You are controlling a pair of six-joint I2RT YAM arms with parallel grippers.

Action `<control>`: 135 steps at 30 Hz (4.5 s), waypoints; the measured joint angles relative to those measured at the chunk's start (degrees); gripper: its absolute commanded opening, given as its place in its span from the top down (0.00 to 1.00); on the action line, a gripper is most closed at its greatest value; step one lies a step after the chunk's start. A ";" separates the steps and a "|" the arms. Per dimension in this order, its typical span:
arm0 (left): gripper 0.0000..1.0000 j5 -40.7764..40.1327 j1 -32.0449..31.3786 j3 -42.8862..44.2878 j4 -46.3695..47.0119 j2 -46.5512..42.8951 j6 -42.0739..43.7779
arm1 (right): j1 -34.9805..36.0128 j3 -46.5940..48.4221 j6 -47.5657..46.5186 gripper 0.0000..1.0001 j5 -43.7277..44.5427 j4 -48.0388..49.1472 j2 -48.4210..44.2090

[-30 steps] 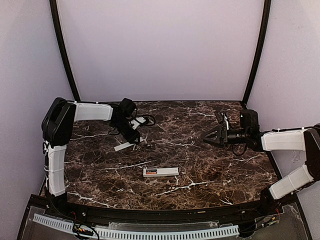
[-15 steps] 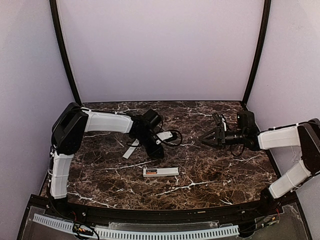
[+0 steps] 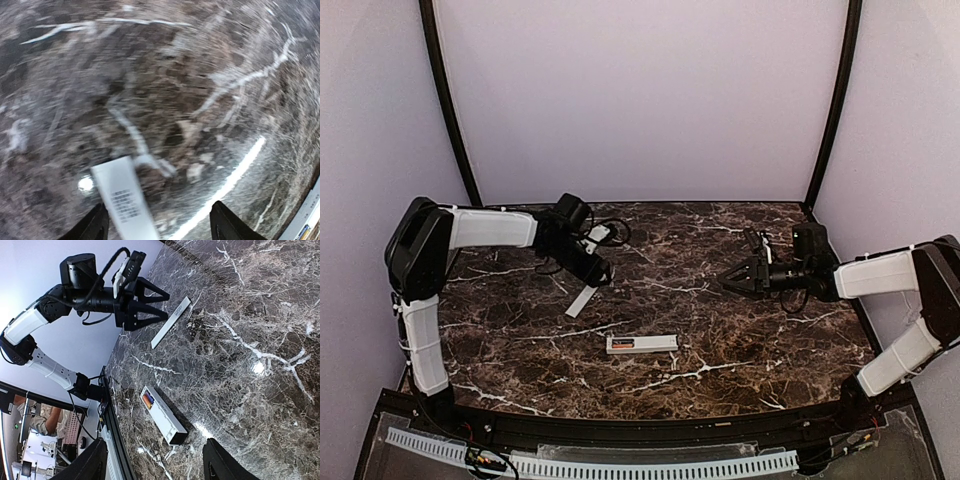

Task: Load the batteries into the remote control
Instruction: Move the battery cover to the center of the board, then pick up the battery cover from the center of the board.

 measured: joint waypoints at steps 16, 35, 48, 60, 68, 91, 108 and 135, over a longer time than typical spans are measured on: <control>0.41 -1.53 4.00 -1.86 3.13 1.01 -5.84 | 0.00 0.81 -1.88 0.36 -0.07 -1.77 0.13; 0.60 9.88 -9.55 3.52 3.80 7.41 -2.16 | 0.00 1.79 -2.54 0.42 0.31 -3.52 0.22; 0.42 5.20 -7.08 -11.82 9.79 -7.78 -10.19 | 7.23 11.54 -6.23 0.69 0.44 -6.84 12.57; 0.43 0.17 -3.26 -28.81 17.59 -20.85 -20.90 | 16.11 29.29 -12.48 0.80 0.92 -16.98 27.43; 0.43 0.42 -2.89 -31.54 20.74 -20.74 -24.76 | 19.80 35.58 -12.70 0.82 0.09 -20.26 34.49; 0.40 4.70 -2.78 -40.98 31.36 -23.85 -31.32 | 20.79 44.13 -14.80 0.90 0.50 -25.07 44.28; 0.40 5.55 -3.98 -47.28 42.86 -23.91 -44.85 | 20.79 45.83 -16.63 0.93 1.05 -26.23 45.35; 0.53 4.70 -4.26 -50.69 76.61 -8.24 -74.16 | 20.79 46.29 -17.84 0.96 1.84 -27.41 45.75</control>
